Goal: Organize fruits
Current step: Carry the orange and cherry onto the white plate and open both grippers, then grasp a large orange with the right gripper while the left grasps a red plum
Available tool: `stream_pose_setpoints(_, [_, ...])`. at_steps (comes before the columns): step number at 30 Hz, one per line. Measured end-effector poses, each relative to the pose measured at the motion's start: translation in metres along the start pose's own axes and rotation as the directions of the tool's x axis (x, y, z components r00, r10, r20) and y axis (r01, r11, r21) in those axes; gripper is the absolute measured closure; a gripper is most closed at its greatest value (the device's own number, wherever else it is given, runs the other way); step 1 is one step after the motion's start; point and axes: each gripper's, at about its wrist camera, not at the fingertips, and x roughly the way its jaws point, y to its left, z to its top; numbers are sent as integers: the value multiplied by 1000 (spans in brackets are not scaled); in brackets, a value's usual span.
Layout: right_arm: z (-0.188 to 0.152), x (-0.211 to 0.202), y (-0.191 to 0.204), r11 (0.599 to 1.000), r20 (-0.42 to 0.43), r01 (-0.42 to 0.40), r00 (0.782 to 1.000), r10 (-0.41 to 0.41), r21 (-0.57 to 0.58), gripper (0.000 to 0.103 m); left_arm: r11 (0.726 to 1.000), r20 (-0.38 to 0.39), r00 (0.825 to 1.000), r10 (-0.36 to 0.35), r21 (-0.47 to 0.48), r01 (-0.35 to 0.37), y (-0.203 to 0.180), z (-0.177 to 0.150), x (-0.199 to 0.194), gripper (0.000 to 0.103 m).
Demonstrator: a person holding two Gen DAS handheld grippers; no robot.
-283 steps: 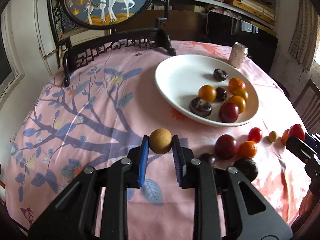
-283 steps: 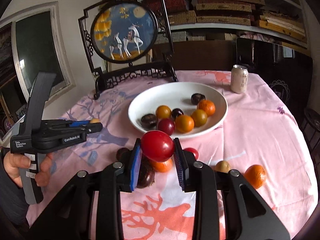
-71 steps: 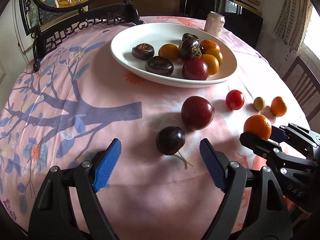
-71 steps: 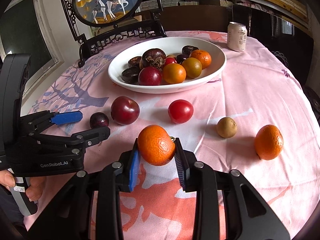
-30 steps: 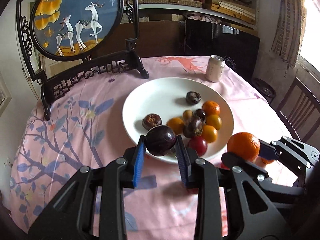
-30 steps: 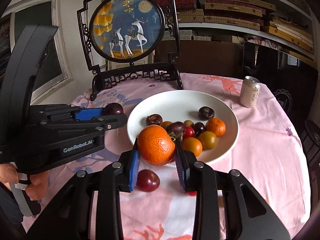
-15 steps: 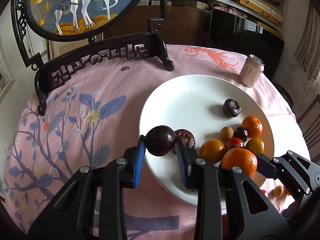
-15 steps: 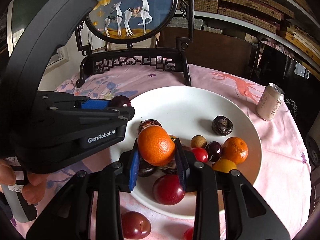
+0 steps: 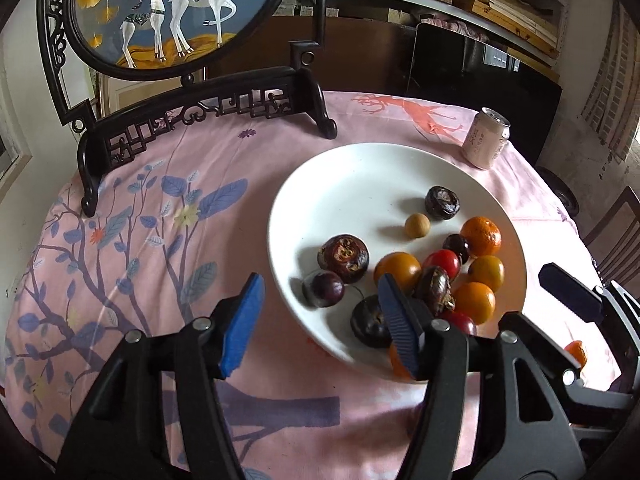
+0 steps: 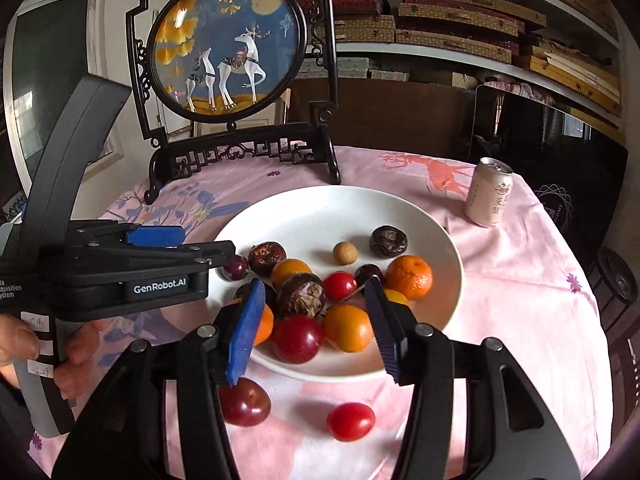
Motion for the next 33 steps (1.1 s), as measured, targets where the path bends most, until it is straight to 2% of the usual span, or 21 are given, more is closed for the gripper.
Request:
stream_pose_setpoints(6, [-29,-39,-28,998,-35,49,998,-48,44,50,998,10,999,-40,46,40,-18,-27,-25,39])
stream_pose_setpoints(13, [-67,-67,-55,992,-91,99,992,-92,84,50,993,-17,998,-65,99,67,-40,-59,-34,38])
stream_pose_setpoints(19, [-89,-79,-66,987,-125,131,985,-120,90,50,988,-60,996,-71,131,78,-59,-78,-30,38])
stream_pose_setpoints(26, [-99,-86,-77,984,-130,143,983,-128,108,50,985,-119,991,-60,153,78,-75,-89,-7,39])
stream_pose_setpoints(27, [-100,-86,-77,984,-129,142,983,-128,110,50,985,-125,990,-59,154,78,-77,-89,-3,42])
stream_pose_setpoints(30, [-101,-86,-80,983,-132,141,983,-126,114,50,986,-150,987,-55,145,77,-77,-90,9,62])
stream_pose_setpoints(33, [-104,-82,-82,982,-150,154,979,-137,111,50,986,-148,987,-61,145,83,-76,-89,11,63])
